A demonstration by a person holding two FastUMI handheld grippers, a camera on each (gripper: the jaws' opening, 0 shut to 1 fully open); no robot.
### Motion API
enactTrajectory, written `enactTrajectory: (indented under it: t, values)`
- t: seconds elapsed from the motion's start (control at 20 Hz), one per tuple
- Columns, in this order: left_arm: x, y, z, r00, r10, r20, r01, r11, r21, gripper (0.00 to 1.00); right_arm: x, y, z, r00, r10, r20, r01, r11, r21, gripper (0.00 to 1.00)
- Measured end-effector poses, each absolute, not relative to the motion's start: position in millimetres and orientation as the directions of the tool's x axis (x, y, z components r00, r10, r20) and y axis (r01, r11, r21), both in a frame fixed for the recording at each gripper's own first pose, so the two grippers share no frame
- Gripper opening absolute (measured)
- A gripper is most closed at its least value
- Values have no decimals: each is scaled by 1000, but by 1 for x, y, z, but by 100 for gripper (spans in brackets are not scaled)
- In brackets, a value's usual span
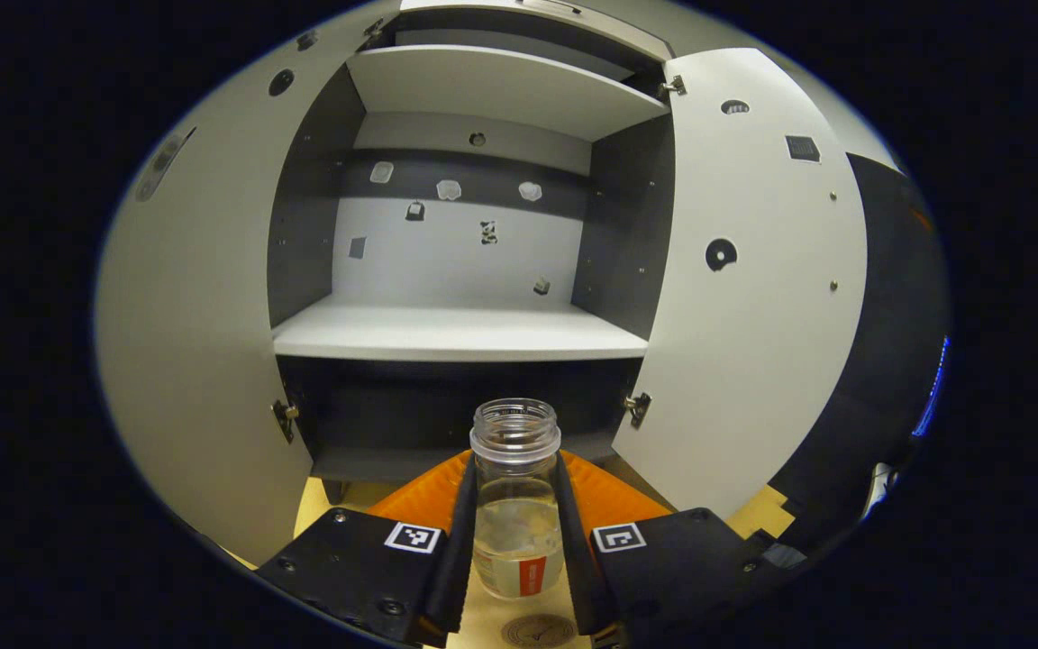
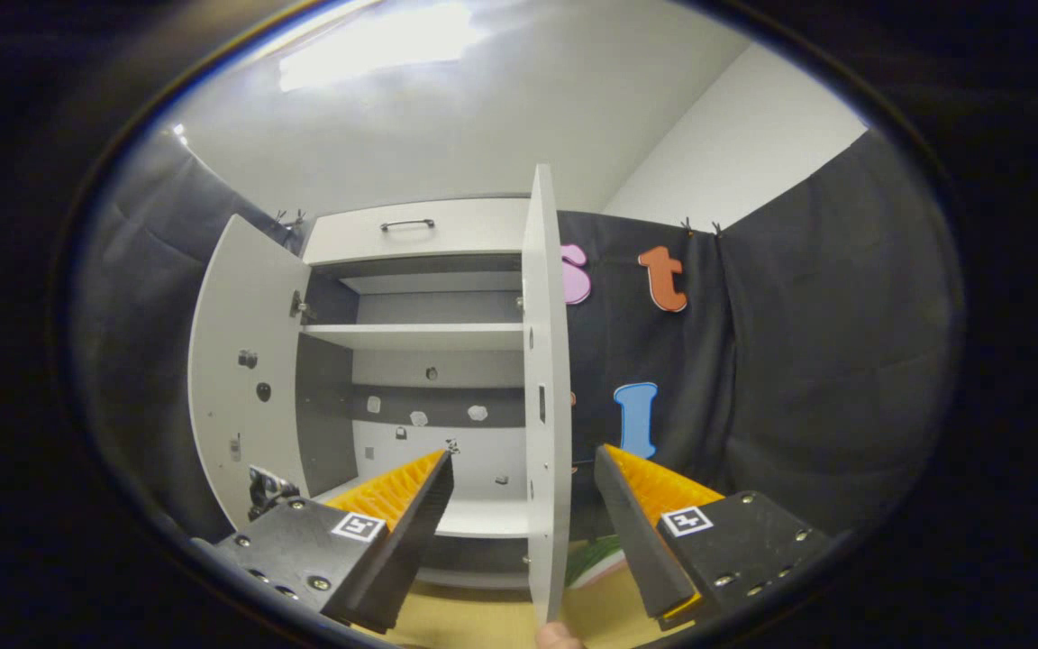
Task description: Grasp the bottle in the cabinet with the left hand and place it on the coaster, then close the right door with the right hand and the left door with the left hand.
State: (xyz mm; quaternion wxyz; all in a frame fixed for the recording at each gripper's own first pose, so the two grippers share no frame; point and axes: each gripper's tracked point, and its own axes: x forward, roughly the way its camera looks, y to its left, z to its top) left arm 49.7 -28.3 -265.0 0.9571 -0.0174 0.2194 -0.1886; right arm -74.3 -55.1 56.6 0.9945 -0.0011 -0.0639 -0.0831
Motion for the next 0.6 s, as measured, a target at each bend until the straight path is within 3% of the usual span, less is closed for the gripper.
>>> enactTrajectory:
  t: [0.4, 0.6]
  values:
    - [1, -31, -373, 727, -364, -583, 314, 930, -189, 48, -68, -60, 58, 979, -158, 131, 160, 987, -5, 95]
    - [-6, -27, -404, 711, -345, -612, 287, 938, -195, 48, -67, -64, 62, 976, -165, 139, 170, 985, -28, 96]
